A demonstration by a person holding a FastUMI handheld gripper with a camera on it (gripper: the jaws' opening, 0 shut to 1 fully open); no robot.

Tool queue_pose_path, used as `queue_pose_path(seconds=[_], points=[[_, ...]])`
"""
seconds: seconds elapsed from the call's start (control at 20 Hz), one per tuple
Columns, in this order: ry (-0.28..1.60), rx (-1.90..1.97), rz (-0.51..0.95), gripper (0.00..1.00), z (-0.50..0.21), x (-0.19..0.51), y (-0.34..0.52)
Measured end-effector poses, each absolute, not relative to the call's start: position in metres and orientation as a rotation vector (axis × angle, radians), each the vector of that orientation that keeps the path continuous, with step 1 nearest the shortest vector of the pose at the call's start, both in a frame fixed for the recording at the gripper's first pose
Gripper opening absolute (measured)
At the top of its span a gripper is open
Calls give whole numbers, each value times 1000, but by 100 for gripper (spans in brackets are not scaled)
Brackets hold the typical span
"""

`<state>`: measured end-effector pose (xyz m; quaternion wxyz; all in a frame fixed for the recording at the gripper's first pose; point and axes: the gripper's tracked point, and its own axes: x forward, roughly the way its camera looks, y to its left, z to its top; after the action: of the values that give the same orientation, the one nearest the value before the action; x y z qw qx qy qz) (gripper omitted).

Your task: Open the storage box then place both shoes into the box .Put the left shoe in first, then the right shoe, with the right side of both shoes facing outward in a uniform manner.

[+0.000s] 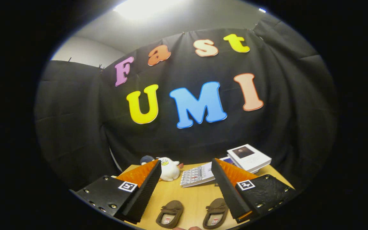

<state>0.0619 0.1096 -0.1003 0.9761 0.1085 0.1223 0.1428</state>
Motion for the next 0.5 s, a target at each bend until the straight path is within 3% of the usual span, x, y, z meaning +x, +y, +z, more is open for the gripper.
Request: queue_pose_path(seconds=[0.25, 0.5], points=[[575, 406, 548, 98, -191, 51, 199], [757, 524, 647, 97, -237, 47, 245]])
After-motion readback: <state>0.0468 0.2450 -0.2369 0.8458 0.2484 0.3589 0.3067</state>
